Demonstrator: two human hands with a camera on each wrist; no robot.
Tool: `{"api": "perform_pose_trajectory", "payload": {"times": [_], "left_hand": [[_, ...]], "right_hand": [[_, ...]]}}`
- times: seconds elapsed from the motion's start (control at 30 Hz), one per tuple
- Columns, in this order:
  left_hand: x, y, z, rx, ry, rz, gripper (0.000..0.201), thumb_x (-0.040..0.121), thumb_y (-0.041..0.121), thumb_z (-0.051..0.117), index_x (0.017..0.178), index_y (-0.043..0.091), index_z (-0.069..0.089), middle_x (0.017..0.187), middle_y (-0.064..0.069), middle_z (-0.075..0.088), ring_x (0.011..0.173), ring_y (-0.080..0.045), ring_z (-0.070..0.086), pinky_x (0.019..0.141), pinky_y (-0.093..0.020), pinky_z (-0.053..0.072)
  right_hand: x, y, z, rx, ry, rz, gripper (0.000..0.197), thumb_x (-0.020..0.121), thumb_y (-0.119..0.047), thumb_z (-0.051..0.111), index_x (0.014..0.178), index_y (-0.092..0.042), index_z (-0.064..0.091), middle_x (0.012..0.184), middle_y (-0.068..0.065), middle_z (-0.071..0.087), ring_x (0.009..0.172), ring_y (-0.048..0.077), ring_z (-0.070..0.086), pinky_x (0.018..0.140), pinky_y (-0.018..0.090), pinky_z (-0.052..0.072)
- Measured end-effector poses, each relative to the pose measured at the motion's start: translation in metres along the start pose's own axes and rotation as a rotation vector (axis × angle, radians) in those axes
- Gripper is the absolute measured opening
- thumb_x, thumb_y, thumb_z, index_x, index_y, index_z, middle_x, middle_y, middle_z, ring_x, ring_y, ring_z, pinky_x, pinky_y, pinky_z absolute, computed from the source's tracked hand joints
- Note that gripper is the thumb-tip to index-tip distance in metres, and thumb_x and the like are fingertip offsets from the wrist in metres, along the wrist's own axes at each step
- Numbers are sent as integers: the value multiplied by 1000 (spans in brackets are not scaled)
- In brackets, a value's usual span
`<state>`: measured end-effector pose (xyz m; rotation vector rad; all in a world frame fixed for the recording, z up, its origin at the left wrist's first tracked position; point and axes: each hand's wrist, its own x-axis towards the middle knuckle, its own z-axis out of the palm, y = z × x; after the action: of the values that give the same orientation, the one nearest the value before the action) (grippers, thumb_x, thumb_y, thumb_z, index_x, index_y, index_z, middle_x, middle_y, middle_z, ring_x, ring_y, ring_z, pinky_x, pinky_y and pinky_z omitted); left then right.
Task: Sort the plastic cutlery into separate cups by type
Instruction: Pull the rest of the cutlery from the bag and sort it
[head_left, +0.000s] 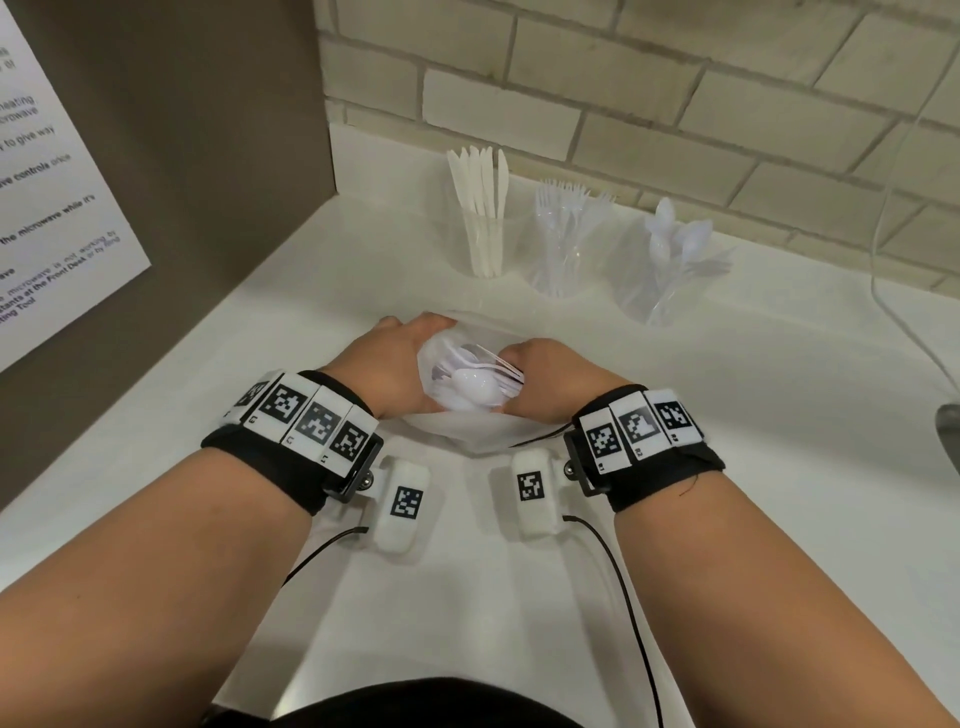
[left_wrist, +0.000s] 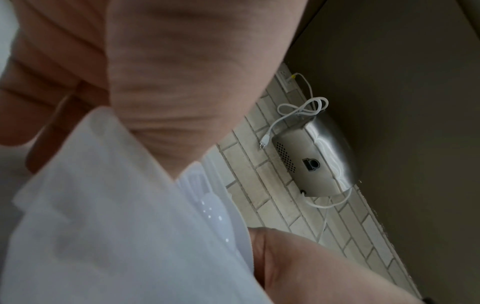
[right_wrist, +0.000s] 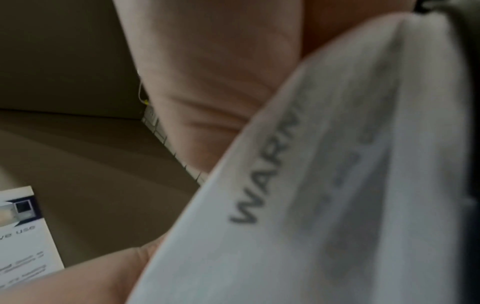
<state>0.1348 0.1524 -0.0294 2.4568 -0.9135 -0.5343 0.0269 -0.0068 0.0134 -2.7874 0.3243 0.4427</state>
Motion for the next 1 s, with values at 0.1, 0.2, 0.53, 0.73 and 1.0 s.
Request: {"api": "perform_pose_trajectory", "payload": {"times": [0.1, 0.2, 0.53, 0.73, 1.0], "left_hand": [[-2, 1, -2, -7, 7, 1, 96, 62, 35, 84, 142, 40, 31, 125, -6, 48, 113, -24, 55, 92, -26, 42], [-5, 6, 1, -74, -11, 46, 101, 59, 34, 85, 144, 31, 30, 130, -6, 51, 115, -24, 55, 98, -32, 45], [-9, 9, -10, -45, -70, 0, 98, 52, 48, 81, 137, 39, 33, 122, -3, 55, 108, -23, 59, 94, -36, 49], [-10, 8, -15, -3, -60, -12, 97, 62, 32, 84, 142, 28, 30, 125, -6, 48, 108, -25, 56, 90, -35, 49], [-16, 16, -9, 169, -97, 6, 94, 62, 24, 79, 142, 24, 30, 130, -2, 38, 115, -27, 52, 94, -37, 48]], "right_hand": [[-4, 1, -1, 5, 16, -36, 25, 81, -35, 69, 78, -16, 52, 76, -1, 52, 74, 20, 50, 61, 26, 35], [-4, 1, 1, 62, 39, -43, 25, 77, -36, 72, 83, -19, 56, 78, -4, 54, 78, 19, 53, 68, 27, 44], [-13, 0, -7, 88, 30, -65, 41, 84, -30, 70, 116, -9, 56, 103, 5, 59, 91, 20, 52, 74, 24, 34], [-14, 0, -5, 192, 72, -87, 53, 82, -29, 71, 129, -18, 49, 117, 1, 61, 108, 22, 57, 97, 38, 43], [-22, -1, -17, 495, 309, -50, 52, 90, -32, 64, 134, -11, 47, 132, 7, 58, 123, 24, 53, 102, 29, 37]]}}
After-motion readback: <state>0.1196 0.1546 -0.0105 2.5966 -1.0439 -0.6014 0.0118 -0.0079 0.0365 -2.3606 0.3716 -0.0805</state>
